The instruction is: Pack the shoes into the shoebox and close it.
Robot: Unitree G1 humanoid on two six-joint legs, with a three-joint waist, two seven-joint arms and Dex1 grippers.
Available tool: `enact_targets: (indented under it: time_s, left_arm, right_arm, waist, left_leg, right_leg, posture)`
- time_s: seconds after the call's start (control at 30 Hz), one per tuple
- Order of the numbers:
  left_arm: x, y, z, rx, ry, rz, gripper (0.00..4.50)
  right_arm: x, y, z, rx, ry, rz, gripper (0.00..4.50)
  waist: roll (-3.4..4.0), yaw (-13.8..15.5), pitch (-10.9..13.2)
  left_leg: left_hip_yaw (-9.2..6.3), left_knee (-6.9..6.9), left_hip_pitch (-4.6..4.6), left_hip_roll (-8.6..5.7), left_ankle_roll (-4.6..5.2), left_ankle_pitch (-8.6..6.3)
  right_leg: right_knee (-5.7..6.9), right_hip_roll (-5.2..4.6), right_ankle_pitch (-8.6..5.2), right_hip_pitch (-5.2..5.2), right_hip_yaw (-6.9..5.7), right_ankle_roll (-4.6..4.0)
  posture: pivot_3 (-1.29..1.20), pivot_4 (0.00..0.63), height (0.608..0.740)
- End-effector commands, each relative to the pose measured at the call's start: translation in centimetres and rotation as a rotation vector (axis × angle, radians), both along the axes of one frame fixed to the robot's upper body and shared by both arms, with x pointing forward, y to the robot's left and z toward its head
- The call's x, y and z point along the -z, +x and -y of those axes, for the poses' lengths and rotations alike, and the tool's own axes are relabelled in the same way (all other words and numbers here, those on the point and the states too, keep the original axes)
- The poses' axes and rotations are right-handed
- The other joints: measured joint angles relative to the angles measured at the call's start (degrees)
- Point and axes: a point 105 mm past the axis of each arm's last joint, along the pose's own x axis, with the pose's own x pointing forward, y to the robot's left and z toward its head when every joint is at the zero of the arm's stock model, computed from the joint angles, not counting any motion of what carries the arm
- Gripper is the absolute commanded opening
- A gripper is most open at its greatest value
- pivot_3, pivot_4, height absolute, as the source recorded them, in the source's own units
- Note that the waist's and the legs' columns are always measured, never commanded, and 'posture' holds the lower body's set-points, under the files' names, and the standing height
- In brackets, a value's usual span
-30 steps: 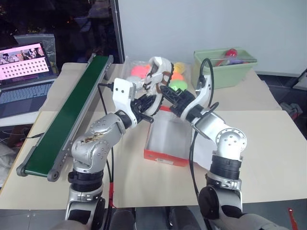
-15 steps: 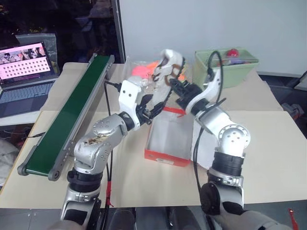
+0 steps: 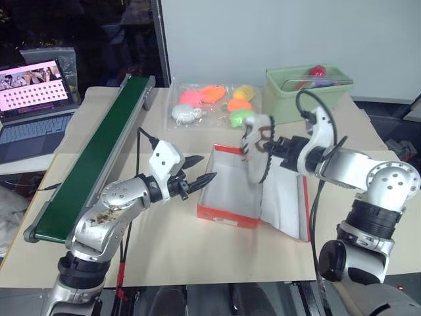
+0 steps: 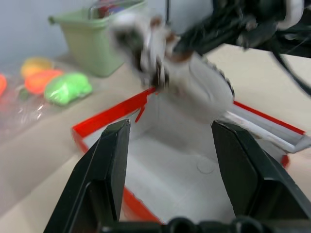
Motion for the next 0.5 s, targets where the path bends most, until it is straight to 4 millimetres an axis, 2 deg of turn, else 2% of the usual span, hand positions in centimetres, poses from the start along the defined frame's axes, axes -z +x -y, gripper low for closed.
enact_targets:
  time_s: [0.03,0.23,0.5]
  left_arm:
    - [-0.9,-0.2,0.8,0.031,-0.006,0.060,2.86]
    - [-1.1,-0.3,0.8,0.022,0.000,0.078,2.86]
    - [-1.7,-0.3,0.1,-0.009,0.011,0.097,2.86]
  right_arm:
    - [-0.1,-0.3,0.0,-0.035,-0.008,-0.024,0.12]
    - [2.6,-0.3,-0.3,0.008,-0.012,-0.144,0.12]
    - [5.3,-1.2,-2.0,0.062,0.034,-0.226,0.12]
  waist:
    - [0.00,0.0,0.0]
    - [0.00,0.1,0.0]
    - [0.00,-0.1,0.0]
  left_leg:
    - [0.00,0.00,-0.03,0.00,0.01,-0.01]
    - [-0.01,0.00,-0.07,0.00,0.02,-0.01]
    - [-0.02,0.00,-0.07,0.02,0.02,-0.01]
  right_leg:
    - [-0.01,0.00,0.00,-0.02,0.00,0.00]
    - [-0.02,0.00,0.01,-0.04,-0.01,0.03]
    - [-0.01,0.01,0.01,-0.05,0.00,0.03]
  posture:
    - [0.00,0.150,0.729]
    - [0.00,0.150,0.729]
    - [0.00,0.150,0.729]
